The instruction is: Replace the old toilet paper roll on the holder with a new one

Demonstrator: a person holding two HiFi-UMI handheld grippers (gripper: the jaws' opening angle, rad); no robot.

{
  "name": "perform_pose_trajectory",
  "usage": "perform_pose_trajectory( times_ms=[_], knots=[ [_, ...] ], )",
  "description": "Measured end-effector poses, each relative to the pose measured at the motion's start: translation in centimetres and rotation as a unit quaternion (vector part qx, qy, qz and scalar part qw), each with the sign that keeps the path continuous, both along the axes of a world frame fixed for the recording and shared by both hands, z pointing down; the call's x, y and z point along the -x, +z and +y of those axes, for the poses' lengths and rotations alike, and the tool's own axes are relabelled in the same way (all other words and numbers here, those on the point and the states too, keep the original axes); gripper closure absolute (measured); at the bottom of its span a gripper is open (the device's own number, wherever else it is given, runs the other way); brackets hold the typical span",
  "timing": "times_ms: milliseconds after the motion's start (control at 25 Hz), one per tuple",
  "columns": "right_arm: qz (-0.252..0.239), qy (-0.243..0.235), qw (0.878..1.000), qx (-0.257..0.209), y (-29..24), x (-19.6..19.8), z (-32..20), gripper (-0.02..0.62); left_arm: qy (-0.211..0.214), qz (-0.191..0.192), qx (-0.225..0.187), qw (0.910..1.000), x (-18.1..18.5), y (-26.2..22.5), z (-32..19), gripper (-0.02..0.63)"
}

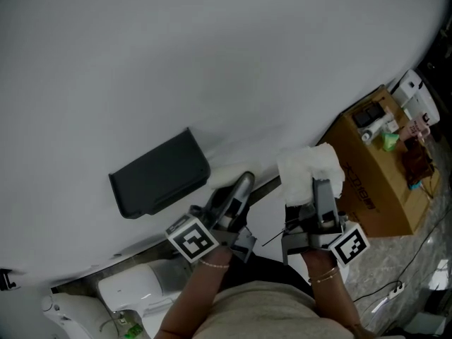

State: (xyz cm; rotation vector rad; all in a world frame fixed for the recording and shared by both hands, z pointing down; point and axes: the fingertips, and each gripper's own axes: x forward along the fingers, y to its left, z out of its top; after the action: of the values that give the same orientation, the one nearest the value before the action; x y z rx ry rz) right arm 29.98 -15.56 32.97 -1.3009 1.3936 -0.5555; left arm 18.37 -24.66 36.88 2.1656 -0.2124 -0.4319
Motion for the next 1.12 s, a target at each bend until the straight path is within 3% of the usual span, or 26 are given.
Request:
perform_pose_trajectory(
  times_ms=[440,1120],
  knots=[
    [0.001,-0.004,1.000,0.002,-0.1,0.6,0.1,0.161,0.017,0.003,-0.003,0.9998,0.8,-0.3,1.9,0.396],
    [-0.008,-0.070,0.998,0.000,-0.2,5.7,-3.3,0.161,-0.047,0.021,-0.014,0.9986,7.4,-1.3,1.7,0.396]
  ],
)
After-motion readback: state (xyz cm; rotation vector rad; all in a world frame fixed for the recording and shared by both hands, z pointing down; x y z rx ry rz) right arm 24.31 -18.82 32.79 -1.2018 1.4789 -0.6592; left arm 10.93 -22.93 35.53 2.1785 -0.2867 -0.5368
